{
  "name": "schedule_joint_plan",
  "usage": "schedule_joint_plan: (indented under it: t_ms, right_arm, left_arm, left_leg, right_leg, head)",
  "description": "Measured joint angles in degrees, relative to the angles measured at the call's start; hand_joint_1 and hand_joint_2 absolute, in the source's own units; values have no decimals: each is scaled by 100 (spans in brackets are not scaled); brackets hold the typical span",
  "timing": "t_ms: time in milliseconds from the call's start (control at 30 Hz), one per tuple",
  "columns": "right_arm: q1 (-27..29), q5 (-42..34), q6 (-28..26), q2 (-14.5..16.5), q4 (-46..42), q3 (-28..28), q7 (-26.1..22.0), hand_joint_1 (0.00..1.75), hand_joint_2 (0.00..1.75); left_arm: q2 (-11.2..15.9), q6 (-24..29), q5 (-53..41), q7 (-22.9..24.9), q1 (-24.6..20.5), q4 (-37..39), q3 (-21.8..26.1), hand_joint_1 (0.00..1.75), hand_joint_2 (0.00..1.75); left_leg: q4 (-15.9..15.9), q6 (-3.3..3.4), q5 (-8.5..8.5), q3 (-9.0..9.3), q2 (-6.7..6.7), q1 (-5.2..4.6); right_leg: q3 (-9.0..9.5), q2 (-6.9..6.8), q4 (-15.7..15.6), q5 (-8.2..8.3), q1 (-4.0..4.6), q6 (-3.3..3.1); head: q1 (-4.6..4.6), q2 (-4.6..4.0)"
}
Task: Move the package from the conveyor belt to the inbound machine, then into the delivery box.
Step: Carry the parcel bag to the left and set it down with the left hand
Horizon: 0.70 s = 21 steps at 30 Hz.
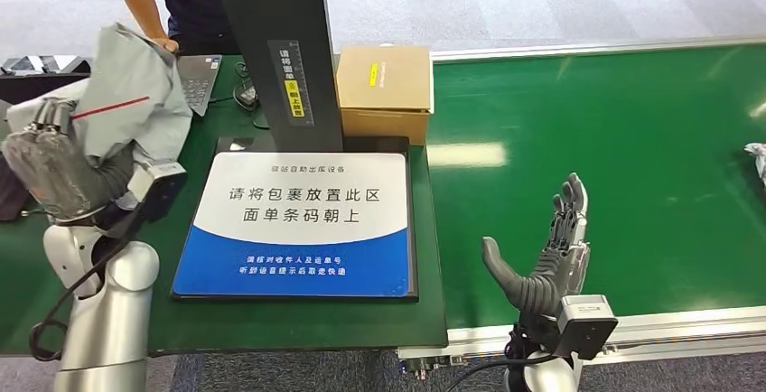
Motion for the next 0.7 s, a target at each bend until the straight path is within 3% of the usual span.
schedule_joint_plan:
  t_ms: [133,267,500,600,700]
  right_arm:
    - [-69,-23,-70,0,72,116,5,0,175]
    - [-108,-34,-88,0,131,176,7,0,175]
    - [-140,-37,-103,0,186,226,8,0,175]
    - [-162,-50,-150,0,210,268,17,0,175]
    - [-183,-57,-184,0,241,327,23,0,175]
  left_arm:
    - [-122,1,-371,-101,-371,423,1164,175,175]
    - [-133,1,-627,12,-592,818,1817,175,175]
    - [-152,3,-790,171,-730,1082,2175,175,175]
    - [-92,3,-1180,777,-870,1284,2264,175,175]
    - [141,3,-1611,1448,-1047,1599,2326,175,175]
  left_leg:
    - [1,0,0,1,4,0]
    - [1,-1,0,-1,2,0]
    - [1,-1,0,-3,1,-1]
    - [1,-1,0,-4,1,0]
    - [0,-4,2,-2,2,3]
  right_leg:
    - [-2,5,-1,1,0,-1]
    - [-2,2,-1,0,1,-1]
    - [-2,2,-3,0,0,-1]
    - [-3,2,-2,1,0,-2]
    - [-5,3,0,3,4,-4]
  head:
    - [-2,0]
    - [-1,0]
    - [-1,0]
    - [-1,0]
    - [-1,0]
